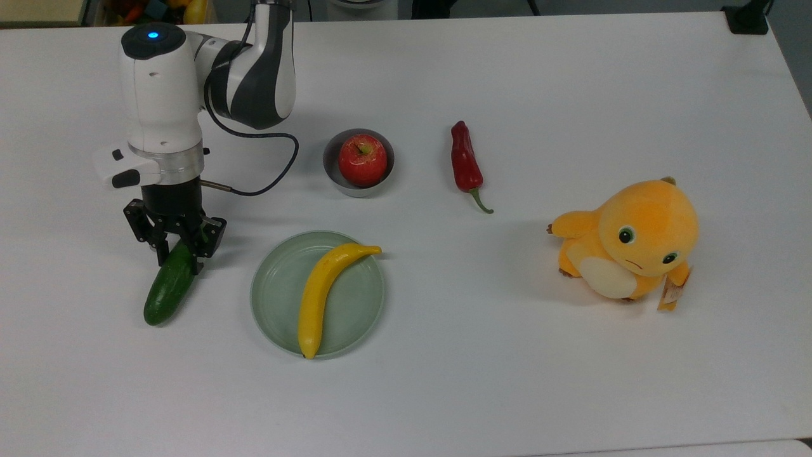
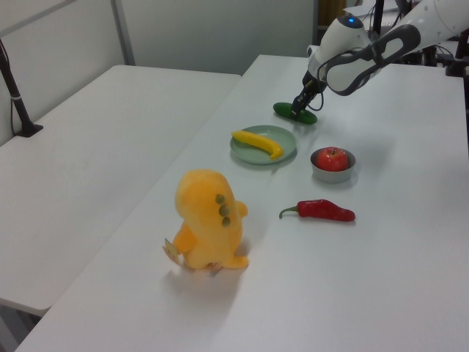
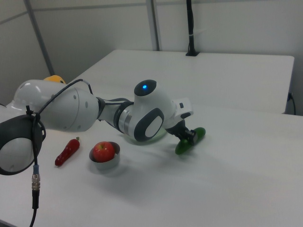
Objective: Put the cucumber on the left side of the bowl
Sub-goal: 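Close the gripper on the middle of the cucumber, then lift the cucumber and carry it toward the metal bowl with the apple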
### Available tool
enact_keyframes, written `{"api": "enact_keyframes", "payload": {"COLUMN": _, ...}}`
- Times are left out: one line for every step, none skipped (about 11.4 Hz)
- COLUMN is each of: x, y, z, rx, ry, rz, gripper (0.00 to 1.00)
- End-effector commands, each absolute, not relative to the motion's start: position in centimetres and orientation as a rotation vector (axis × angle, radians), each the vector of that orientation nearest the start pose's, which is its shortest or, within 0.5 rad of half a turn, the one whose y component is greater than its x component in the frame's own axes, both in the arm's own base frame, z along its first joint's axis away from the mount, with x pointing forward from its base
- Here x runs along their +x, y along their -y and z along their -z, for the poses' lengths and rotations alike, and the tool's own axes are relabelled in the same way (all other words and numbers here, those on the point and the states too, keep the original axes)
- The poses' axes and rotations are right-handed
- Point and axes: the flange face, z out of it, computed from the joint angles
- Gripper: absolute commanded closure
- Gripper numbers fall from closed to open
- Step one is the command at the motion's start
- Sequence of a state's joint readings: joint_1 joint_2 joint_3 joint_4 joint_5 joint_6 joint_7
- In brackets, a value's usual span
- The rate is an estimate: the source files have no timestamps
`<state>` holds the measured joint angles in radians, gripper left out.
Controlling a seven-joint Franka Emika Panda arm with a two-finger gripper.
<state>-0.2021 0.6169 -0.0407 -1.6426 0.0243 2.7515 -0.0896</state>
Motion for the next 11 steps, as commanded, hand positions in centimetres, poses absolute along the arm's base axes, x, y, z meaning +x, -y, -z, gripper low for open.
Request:
{"api": "enact_keyframes", "payload": {"x": 70.5, "y": 16.7, "z": -35.1, "rx": -3.093, "ry": -0.296, "rz": 0.849, "gripper": 1.00}}
{"api": "enact_keyframes", "payload": {"x": 69.7, "y": 16.3, "z": -37.0, "rx": -3.095, "ry": -0.293, "rz": 0.825, "gripper": 1.00}}
{"api": "enact_keyframes", "payload": {"x": 69.2, "y": 16.3, "z": -39.0, "rx": -3.100, "ry": -0.296, "rz": 0.784, "gripper": 1.00}}
{"api": "enact_keyframes", "payload": {"x": 68.7, "y": 15.8, "z": -41.0, "rx": -3.103, "ry": -0.299, "rz": 0.728, "gripper": 1.00}}
{"api": "enact_keyframes", "payload": {"x": 68.2, "y": 14.8, "z": -43.1, "rx": -3.105, "ry": -0.284, "rz": 0.696, "gripper": 1.00}}
{"api": "enact_keyframes", "payload": {"x": 67.4, "y": 14.0, "z": -45.1, "rx": -3.107, "ry": -0.267, "rz": 0.662, "gripper": 1.00}}
{"api": "enact_keyframes", "payload": {"x": 66.6, "y": 13.0, "z": -47.2, "rx": -3.111, "ry": -0.241, "rz": 0.609, "gripper": 1.00}}
{"api": "enact_keyframes", "payload": {"x": 65.7, "y": 11.9, "z": -49.0, "rx": -3.112, "ry": -0.219, "rz": 0.563, "gripper": 1.00}}
{"api": "enact_keyframes", "payload": {"x": 64.8, "y": 10.8, "z": -50.6, "rx": -3.115, "ry": -0.190, "rz": 0.512, "gripper": 1.00}}
{"api": "enact_keyframes", "payload": {"x": 63.9, "y": 9.5, "z": -52.1, "rx": -3.120, "ry": -0.140, "rz": 0.467, "gripper": 1.00}}
{"api": "enact_keyframes", "payload": {"x": 63.0, "y": 7.8, "z": -53.2, "rx": -3.121, "ry": -0.078, "rz": 0.430, "gripper": 1.00}}
